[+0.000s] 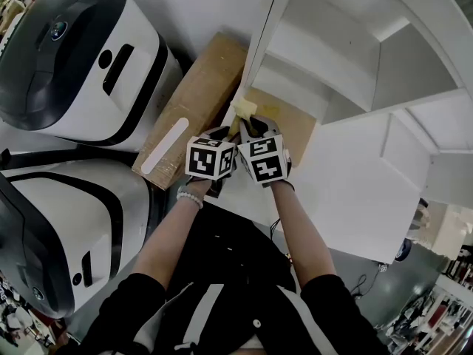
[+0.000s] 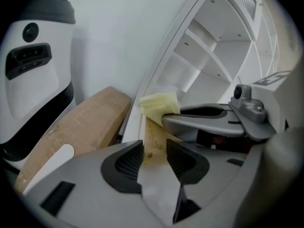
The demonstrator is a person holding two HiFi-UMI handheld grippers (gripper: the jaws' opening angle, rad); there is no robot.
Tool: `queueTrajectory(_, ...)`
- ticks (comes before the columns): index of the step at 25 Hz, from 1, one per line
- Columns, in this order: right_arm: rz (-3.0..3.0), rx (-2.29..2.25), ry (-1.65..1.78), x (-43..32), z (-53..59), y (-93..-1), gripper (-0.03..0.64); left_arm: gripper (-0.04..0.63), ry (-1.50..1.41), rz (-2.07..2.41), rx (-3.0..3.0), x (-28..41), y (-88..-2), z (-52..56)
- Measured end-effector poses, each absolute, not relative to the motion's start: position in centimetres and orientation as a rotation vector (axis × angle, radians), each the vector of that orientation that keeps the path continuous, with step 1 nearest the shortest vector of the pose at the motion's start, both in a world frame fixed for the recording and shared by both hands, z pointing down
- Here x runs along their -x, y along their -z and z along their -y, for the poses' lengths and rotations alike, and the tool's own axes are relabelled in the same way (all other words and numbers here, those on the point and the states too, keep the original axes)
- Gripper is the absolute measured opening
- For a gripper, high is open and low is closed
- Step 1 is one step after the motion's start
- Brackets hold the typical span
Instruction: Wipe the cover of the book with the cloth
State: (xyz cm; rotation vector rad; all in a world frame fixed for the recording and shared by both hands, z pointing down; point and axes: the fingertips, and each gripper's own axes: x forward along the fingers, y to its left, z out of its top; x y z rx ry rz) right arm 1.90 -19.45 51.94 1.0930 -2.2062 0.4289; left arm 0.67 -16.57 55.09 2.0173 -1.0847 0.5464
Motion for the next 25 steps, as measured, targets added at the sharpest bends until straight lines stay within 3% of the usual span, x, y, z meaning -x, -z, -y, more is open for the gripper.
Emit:
queueTrajectory(11, 2.142, -1.168, -0.446, -4.9, 18.9, -52.8, 0.035, 0.158, -0.541, 1.082, -2.016, -0.5, -55.2, 16.6)
queueTrajectory(25, 2.002, -1.415, -0.531, -14.4, 17.0, -52.9, 0.036, 0.156, -0.546, 1.078, -2.025, -0.6, -55.2, 16.5)
